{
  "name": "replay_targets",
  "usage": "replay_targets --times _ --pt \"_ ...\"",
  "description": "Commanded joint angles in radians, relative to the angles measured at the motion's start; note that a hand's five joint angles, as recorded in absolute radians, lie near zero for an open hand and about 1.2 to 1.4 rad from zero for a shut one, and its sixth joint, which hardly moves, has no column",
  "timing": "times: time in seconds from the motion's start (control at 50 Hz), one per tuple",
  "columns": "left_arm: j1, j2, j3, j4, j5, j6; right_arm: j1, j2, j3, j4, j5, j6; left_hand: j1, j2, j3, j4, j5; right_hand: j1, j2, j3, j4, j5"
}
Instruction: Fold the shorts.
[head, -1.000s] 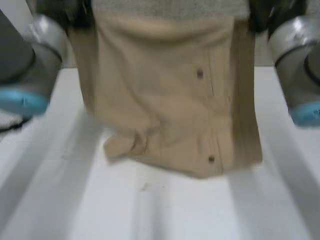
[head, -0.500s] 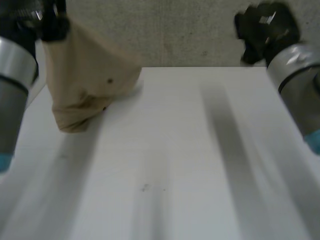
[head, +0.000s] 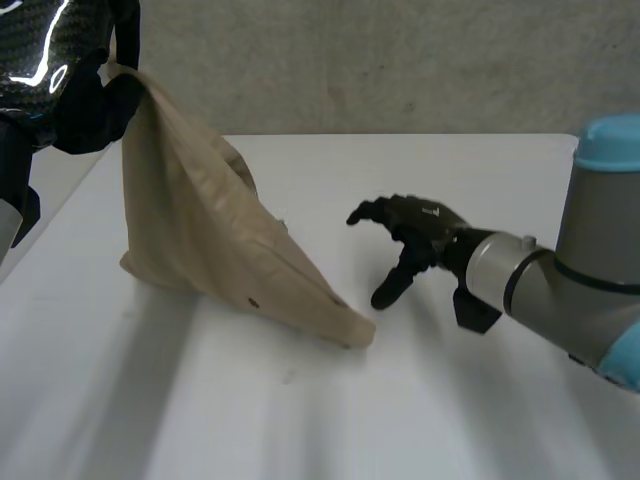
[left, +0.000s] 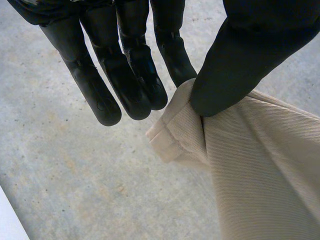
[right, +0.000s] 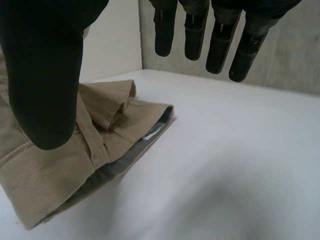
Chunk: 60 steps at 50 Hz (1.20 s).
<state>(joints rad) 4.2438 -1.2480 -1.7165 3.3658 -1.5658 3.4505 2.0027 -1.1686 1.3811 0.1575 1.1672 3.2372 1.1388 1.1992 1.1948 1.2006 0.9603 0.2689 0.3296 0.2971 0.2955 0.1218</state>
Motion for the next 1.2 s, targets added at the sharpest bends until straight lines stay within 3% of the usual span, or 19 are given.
replay_targets --times 0.02,0.26,0.36,0.42,0.5,0.62,0.64,0.66,0.68,0.72,0.74,0.8,0.86,0.9,0.96,1.04,1.06,1.2 --pt "-0.004 -0.056 0.002 0.004 -0.002 -0.001 -0.015 -0.127 0.127 -0.029 0.035 0.064 0.257 0.197 0.201 0.196 0.261 0.042 -0.019 0.014 0.016 0.015" --pt "-0.028 -0.08 0.018 0.012 -0.011 -0.001 0.007 -0.158 0.2 -0.026 0.051 0.084 0.257 0.197 0.201 0.196 0.261 0.042 -0.019 0.014 0.016 0.015" --pt "-0.033 -0.094 0.038 0.012 -0.014 -0.001 0.097 -0.123 0.208 -0.041 0.063 0.176 0.257 0.197 0.201 0.196 0.261 0.048 -0.013 0.02 0.021 0.021" --pt "-0.033 -0.096 0.046 0.012 -0.016 -0.001 0.159 -0.048 0.191 -0.11 0.136 0.204 0.257 0.197 0.201 0.196 0.261 0.077 0.017 0.049 0.051 0.05" --pt "-0.033 -0.099 0.057 0.012 -0.016 -0.001 0.185 -0.011 0.181 -0.13 0.154 0.208 0.257 0.197 0.201 0.196 0.261 0.116 0.055 0.087 0.089 0.088" --pt "-0.033 -0.1 0.064 0.012 -0.016 -0.001 0.226 0.067 0.13 -0.136 0.17 0.223 0.257 0.197 0.201 0.196 0.261 0.335 0.275 0.307 0.309 0.308" --pt "-0.033 -0.1 0.064 0.012 -0.016 -0.001 0.226 0.075 0.122 -0.136 0.175 0.223 0.257 0.197 0.201 0.196 0.261 0.635 0.574 0.607 0.608 0.608" --pt "-0.033 -0.1 0.064 0.012 -0.016 -0.001 0.226 0.075 0.122 -0.136 0.175 0.223 0.257 0.197 0.201 0.196 0.261 0.638 0.577 0.61 0.611 0.611" --pt "-0.033 -0.1 0.064 0.012 -0.016 -0.001 0.222 0.075 0.118 -0.142 0.193 0.222 0.257 0.197 0.201 0.196 0.261 1.122 1.062 1.094 1.096 1.095" --pt "-0.032 -0.099 0.066 0.012 -0.016 -0.001 0.206 0.047 0.098 -0.18 0.293 0.194 0.257 0.197 0.201 0.196 0.261 1.127 1.067 1.099 1.101 1.1" --pt "-0.032 -0.099 0.066 0.012 -0.016 -0.001 0.206 0.047 0.098 -0.181 0.293 0.194 0.257 0.197 0.201 0.196 0.261 1.127 1.067 1.099 1.101 1.1" --pt "-0.03 -0.097 0.067 0.009 -0.014 -0.001 0.188 -0.025 0.079 -0.231 0.368 0.095 0.257 0.197 0.201 0.196 0.261 1.127 1.067 1.099 1.101 1.1" --pt "-0.03 -0.09 0.069 -0.002 -0.013 -0.001 0.099 -0.231 0.062 -0.245 0.408 -0.329 0.257 0.197 0.201 0.196 0.261 1.127 1.067 1.099 1.101 1.1" --pt "-0.03 -0.087 0.066 -0.011 -0.013 -0.001 0.093 -0.255 0.062 -0.242 0.407 -0.395 0.257 0.197 0.201 0.196 0.261 1.127 1.067 1.099 1.101 1.1" --pt "-0.028 -0.077 0.052 -0.038 -0.013 -0.001 0.074 -0.34 0.061 -0.228 0.427 -0.644 0.257 0.197 0.201 0.196 0.261 1.127 1.067 1.099 1.101 1.1" --pt "-0.028 -0.073 0.028 -0.077 -0.013 -0.002 0.073 -0.395 0.056 -0.19 0.447 -0.725 0.257 0.197 0.201 0.196 0.261 1.127 1.067 1.099 1.101 1.1" --pt "-0.03 -0.079 0.0 -0.098 -0.013 -0.004 0.067 -0.452 0.041 -0.097 0.459 -0.767 0.257 0.197 0.201 0.196 0.261 1.127 1.067 1.099 1.101 1.1" --pt "-0.036 -0.106 -0.084 -0.115 -0.013 -0.016 0.068 -0.436 0.062 0.013 0.424 -0.772 0.257 0.197 0.201 0.196 0.261 1.127 1.067 1.099 1.101 1.1"
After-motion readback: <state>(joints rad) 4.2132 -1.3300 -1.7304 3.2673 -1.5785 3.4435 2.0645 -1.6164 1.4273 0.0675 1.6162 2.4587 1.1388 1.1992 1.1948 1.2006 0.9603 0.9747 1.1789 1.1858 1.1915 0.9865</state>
